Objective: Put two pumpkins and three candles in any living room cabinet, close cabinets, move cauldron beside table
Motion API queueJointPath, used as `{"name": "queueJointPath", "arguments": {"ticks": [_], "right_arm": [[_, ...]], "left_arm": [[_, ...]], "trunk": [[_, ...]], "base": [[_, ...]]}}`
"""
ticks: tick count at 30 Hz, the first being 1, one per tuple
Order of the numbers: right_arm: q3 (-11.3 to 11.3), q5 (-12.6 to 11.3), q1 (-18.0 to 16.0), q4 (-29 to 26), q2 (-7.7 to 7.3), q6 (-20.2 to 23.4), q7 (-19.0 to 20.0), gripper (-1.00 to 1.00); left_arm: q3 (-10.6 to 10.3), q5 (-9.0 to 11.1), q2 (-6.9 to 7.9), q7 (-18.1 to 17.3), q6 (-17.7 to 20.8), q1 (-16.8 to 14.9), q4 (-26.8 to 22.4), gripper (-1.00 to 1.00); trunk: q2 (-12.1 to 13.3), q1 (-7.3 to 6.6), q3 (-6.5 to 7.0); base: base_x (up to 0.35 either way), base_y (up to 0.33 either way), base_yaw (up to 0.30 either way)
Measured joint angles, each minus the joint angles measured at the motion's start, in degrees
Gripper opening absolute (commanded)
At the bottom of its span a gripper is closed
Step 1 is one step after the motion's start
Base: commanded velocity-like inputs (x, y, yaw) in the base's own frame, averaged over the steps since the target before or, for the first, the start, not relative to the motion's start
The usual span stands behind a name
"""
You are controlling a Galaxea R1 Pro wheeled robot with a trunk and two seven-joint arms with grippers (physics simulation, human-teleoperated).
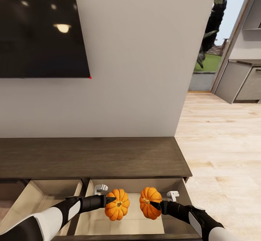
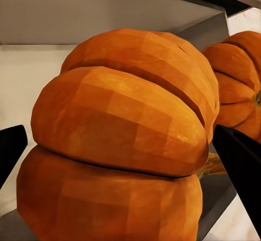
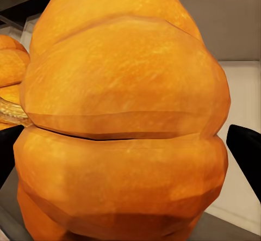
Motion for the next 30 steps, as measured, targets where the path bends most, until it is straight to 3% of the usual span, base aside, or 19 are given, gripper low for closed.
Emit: {"name": "queueJointPath", "arguments": {"ticks": [7, 19, 30], "right_arm": [[0.00, -0.08, 0.00, 0.00, -0.02, -0.02, 0.00, -1.00], [0.03, -0.02, 0.00, -0.08, 0.11, 0.14, -0.08, -1.00], [-0.14, 0.01, 0.01, -0.08, 0.03, 0.49, -0.03, -1.00]], "left_arm": [[-0.02, 0.03, 0.35, -0.14, 0.00, 0.00, 0.17, -1.00], [-0.01, -0.06, 0.40, -0.15, 0.00, 0.00, 0.34, -1.00], [-0.04, -0.07, 0.40, -0.06, -0.01, 0.00, 0.33, -1.00]], "trunk": [[0.00, 0.00, 0.00], [-4.80, 2.63, -2.19], [-9.21, 5.05, -5.06]], "base": [[0.000, 0.000, 0.000], [0.000, 0.000, 0.000], [0.000, 0.000, 0.000]]}}
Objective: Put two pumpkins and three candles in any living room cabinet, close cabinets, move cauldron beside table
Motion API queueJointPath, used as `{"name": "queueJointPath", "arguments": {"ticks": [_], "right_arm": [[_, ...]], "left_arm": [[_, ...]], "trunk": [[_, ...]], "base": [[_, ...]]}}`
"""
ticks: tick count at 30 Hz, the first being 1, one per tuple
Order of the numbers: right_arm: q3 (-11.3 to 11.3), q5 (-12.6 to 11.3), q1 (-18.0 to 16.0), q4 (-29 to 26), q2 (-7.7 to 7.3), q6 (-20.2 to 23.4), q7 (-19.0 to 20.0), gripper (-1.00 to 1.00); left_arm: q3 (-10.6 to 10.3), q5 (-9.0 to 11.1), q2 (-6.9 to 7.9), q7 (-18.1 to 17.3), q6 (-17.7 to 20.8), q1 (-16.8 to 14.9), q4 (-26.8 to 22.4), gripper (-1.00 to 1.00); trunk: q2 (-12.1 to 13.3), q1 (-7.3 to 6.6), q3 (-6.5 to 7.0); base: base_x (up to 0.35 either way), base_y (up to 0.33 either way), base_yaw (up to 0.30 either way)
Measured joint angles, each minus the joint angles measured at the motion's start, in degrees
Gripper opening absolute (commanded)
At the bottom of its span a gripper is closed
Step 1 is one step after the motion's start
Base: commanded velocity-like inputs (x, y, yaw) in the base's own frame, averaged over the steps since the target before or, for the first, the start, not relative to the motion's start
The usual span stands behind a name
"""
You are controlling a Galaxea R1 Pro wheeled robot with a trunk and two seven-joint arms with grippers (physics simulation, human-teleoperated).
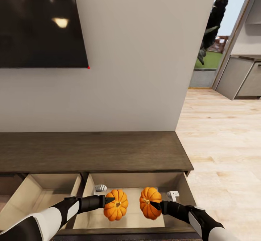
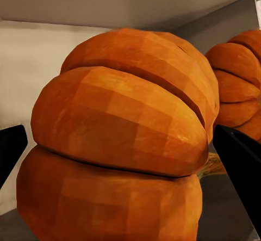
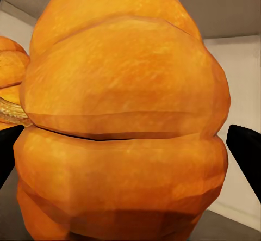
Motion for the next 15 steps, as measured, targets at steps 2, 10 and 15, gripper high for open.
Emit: {"name": "queueJointPath", "arguments": {"ticks": [2, 10, 15], "right_arm": [[0.00, 0.00, 0.00, 0.00, -0.01, 0.00, 0.00, -1.00], [-0.02, -0.02, 0.00, -0.37, -0.11, 0.09, 0.01, -1.00], [-0.14, -0.20, 0.00, -2.07, -0.10, 0.24, 0.01, -1.00]], "left_arm": [[0.00, 0.00, 0.00, 0.00, 0.00, 0.00, -0.01, -1.00], [0.54, 0.13, -0.10, -0.03, 0.01, -0.07, -0.68, -1.00], [3.00, 0.26, 0.42, -0.28, 0.14, -0.16, -0.76, -1.00]], "trunk": [[-0.80, 0.44, -0.54], [-4.01, 2.20, -2.69], [-6.02, 3.30, -4.04]], "base": [[0.000, 0.000, 0.000], [0.000, 0.000, 0.000], [0.000, 0.000, 0.000]]}}
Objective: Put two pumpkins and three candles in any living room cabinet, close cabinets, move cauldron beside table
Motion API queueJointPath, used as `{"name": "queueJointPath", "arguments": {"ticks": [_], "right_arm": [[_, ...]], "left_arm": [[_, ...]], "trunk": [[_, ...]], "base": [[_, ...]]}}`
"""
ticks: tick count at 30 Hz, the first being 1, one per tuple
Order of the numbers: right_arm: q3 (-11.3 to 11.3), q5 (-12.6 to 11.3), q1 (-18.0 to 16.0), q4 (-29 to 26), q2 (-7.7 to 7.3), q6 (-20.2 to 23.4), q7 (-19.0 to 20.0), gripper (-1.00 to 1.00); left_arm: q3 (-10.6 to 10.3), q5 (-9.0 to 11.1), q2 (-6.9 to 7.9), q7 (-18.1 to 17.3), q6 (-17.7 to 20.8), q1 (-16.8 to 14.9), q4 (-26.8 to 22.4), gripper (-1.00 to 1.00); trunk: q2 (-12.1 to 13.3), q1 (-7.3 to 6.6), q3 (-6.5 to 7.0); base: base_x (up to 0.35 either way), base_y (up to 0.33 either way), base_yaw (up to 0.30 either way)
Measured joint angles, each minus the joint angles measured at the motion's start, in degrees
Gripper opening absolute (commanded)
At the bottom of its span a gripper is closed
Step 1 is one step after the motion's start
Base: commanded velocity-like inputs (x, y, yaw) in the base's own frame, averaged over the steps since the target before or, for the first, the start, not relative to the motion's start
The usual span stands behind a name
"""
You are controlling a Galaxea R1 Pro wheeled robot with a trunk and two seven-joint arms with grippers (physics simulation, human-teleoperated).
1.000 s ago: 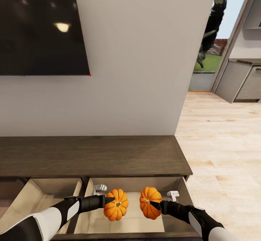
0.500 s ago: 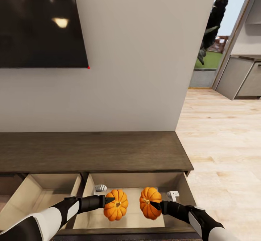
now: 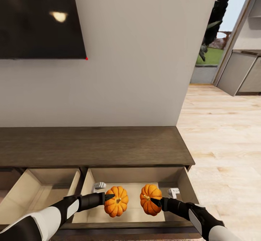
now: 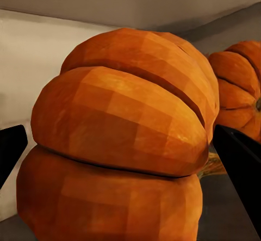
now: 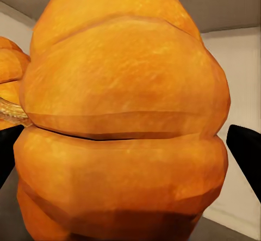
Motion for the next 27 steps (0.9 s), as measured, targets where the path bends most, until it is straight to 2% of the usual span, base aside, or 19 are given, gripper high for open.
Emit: {"name": "queueJointPath", "arguments": {"ticks": [2, 13, 20, 24, 27], "right_arm": [[-0.17, -0.24, -0.05, -0.19, -0.03, 0.02, 0.06, -1.00], [-0.15, -0.40, -1.02, -0.30, 0.00, 1.21, 0.20, -1.00], [-0.12, -0.43, -1.75, -0.35, 0.06, 1.31, 0.27, -1.00], [-0.27, -0.63, -2.89, -1.90, 0.18, 1.55, 0.22, -1.00], [-0.13, -0.54, -3.26, -2.27, 0.34, 2.30, 0.27, -1.00]], "left_arm": [[0.71, -0.05, 0.46, -0.10, 0.09, -0.02, -0.13, -1.00], [1.02, -0.10, 1.25, -0.34, 0.03, -0.06, -0.45, -1.00], [1.50, -0.11, 2.05, -0.39, 0.16, -0.44, -4.04, -1.00], [2.58, -0.09, 2.40, -0.34, 0.29, -0.60, -6.86, -1.00], [2.28, -0.19, 2.48, -0.34, 0.23, -0.76, -7.37, -1.00]], "trunk": [[-0.80, 0.44, -0.54], [-5.21, 2.85, -3.50], [-8.02, 4.39, -5.39], [-9.63, 5.27, -6.46], [-10.83, 5.93, -7.27]], "base": [[0.000, 0.000, 0.000], [0.000, 0.000, 0.000], [0.000, 0.000, 0.000], [0.000, 0.000, 0.000], [0.000, 0.000, 0.000]]}}
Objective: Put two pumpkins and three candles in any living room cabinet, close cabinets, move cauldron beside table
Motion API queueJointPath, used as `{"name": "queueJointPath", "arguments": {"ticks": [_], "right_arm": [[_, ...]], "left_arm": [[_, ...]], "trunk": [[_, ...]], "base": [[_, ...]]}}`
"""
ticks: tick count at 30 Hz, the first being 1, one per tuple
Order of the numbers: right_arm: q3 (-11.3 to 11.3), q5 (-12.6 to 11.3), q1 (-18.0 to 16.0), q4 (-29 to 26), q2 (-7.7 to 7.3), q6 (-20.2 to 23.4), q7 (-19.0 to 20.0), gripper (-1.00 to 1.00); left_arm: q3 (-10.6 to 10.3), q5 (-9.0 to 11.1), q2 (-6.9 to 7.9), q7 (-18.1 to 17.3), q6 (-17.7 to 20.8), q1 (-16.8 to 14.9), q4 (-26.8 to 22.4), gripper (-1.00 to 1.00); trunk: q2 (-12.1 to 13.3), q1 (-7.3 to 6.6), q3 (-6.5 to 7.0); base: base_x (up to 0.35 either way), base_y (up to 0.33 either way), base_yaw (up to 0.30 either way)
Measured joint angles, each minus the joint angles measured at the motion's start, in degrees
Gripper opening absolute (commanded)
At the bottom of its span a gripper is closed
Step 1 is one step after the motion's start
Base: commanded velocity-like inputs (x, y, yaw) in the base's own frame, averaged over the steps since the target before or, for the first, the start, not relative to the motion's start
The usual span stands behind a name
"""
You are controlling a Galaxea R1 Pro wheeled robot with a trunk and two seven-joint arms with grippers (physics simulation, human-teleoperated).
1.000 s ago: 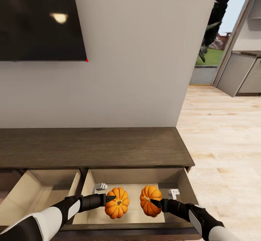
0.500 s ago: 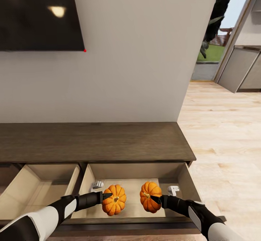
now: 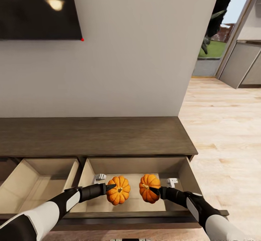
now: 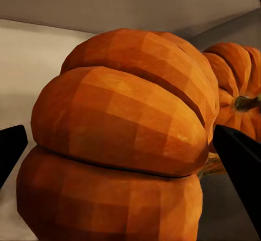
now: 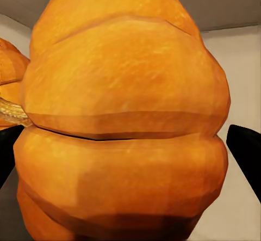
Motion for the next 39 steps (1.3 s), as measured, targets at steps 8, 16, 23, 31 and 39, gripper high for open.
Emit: {"name": "queueJointPath", "arguments": {"ticks": [8, 16, 23, 31, 39], "right_arm": [[-0.02, -0.04, -0.59, -2.78, 0.03, 1.42, 0.00, -1.00], [-0.02, -0.03, -0.67, -4.61, -0.09, 1.58, -0.09, -1.00], [-0.07, 0.07, -0.88, -7.09, -0.19, 1.62, -0.16, -1.00], [-0.14, -0.56, -1.24, -7.02, -0.41, 3.10, 0.01, -1.00], [-0.10, -0.52, -1.16, -7.18, -0.44, 4.31, -0.03, -1.00]], "left_arm": [[1.22, 0.02, -0.09, -0.22, 0.07, -1.41, -0.39, -1.00], [2.34, -0.01, 1.70, -1.70, 0.06, -1.47, -1.23, -1.00], [2.52, -0.04, 2.78, -2.96, 0.11, -1.74, -1.75, -1.00], [4.41, 0.47, 2.27, -2.48, -0.05, -1.99, -2.91, -1.00], [7.32, 1.34, 2.20, -3.31, -0.01, -1.94, -3.62, -1.00]], "trunk": [[-3.21, 1.76, -2.15], [-4.96, 2.78, -4.45], [-5.06, 2.96, -6.58], [-5.08, 3.00, -7.04], [-5.08, 3.00, -7.03]], "base": [[0.000, 0.000, 0.000], [0.000, 0.000, 0.000], [0.000, 0.000, 0.000], [0.000, 0.000, 0.000], [0.000, 0.000, 0.000]]}}
